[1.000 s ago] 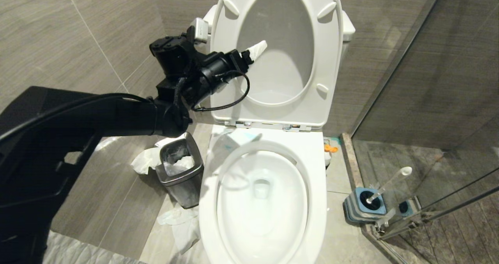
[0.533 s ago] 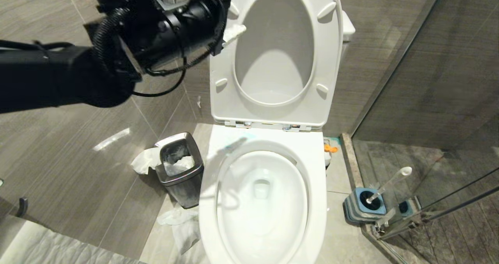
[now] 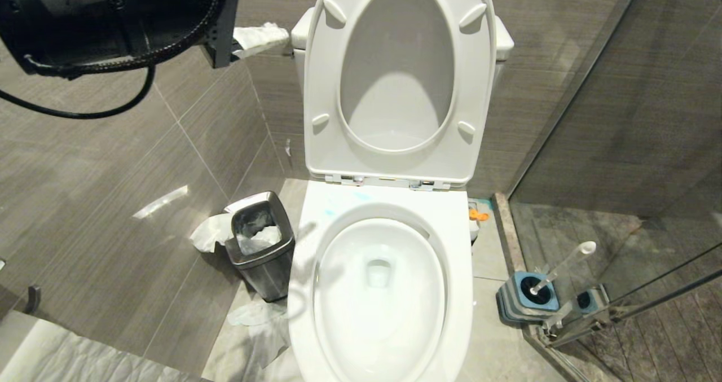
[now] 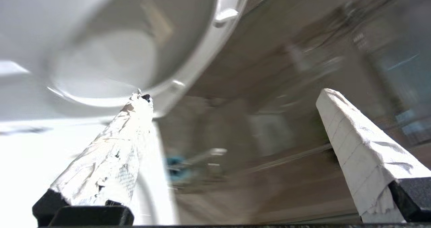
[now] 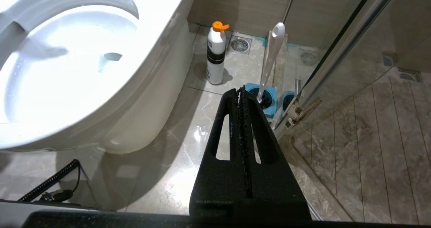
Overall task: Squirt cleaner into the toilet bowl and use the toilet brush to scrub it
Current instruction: Pour in the cleaning agent
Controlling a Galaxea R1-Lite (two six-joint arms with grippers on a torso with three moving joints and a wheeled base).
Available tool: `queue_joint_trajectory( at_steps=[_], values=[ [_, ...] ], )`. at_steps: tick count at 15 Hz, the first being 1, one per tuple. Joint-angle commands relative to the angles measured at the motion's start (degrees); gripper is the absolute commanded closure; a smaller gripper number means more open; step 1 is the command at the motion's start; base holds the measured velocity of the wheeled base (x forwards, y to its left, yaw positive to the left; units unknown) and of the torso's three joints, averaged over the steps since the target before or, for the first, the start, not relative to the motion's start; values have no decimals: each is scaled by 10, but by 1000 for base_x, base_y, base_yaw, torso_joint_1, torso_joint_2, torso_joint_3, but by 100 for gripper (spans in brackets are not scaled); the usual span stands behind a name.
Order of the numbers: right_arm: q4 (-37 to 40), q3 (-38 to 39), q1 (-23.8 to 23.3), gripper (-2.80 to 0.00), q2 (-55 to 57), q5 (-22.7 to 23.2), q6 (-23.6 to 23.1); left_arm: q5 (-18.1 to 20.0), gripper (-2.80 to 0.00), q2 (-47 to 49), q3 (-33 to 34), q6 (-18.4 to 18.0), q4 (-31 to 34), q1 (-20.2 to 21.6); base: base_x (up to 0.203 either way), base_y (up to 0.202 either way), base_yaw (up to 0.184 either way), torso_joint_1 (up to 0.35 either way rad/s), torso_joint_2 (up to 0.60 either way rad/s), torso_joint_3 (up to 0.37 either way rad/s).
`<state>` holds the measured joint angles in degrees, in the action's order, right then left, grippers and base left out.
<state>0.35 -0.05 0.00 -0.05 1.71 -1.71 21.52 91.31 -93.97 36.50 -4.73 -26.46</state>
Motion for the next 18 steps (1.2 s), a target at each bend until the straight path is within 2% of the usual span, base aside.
queue_joint_trajectory(
  at_steps=[1, 3, 4, 7, 14, 18],
  values=[
    [0, 0, 0, 0, 0, 1, -1, -1, -280, -38, 22, -142, 3, 18, 0, 0, 0, 0, 0, 0],
    [0, 0, 0, 0, 0, 1, -1, -30, -280, -50, 25, -208, 4, 25, 0, 0, 0, 0, 0, 0],
    [0, 0, 0, 0, 0, 1, -1, -36, -280, -51, 27, -224, 4, 32, 0, 0, 0, 0, 0, 0],
    [0, 0, 0, 0, 0, 1, -1, -38, -280, -60, 40, -254, 3, 50, 0, 0, 0, 0, 0, 0],
    [0, 0, 0, 0, 0, 1, -1, -71, -280, -71, 41, -334, 2, 50, 0, 0, 0, 0, 0, 0],
    [0, 0, 0, 0, 0, 1, -1, -74, -280, -76, 41, -338, 3, 50, 0, 0, 0, 0, 0, 0]
  ],
)
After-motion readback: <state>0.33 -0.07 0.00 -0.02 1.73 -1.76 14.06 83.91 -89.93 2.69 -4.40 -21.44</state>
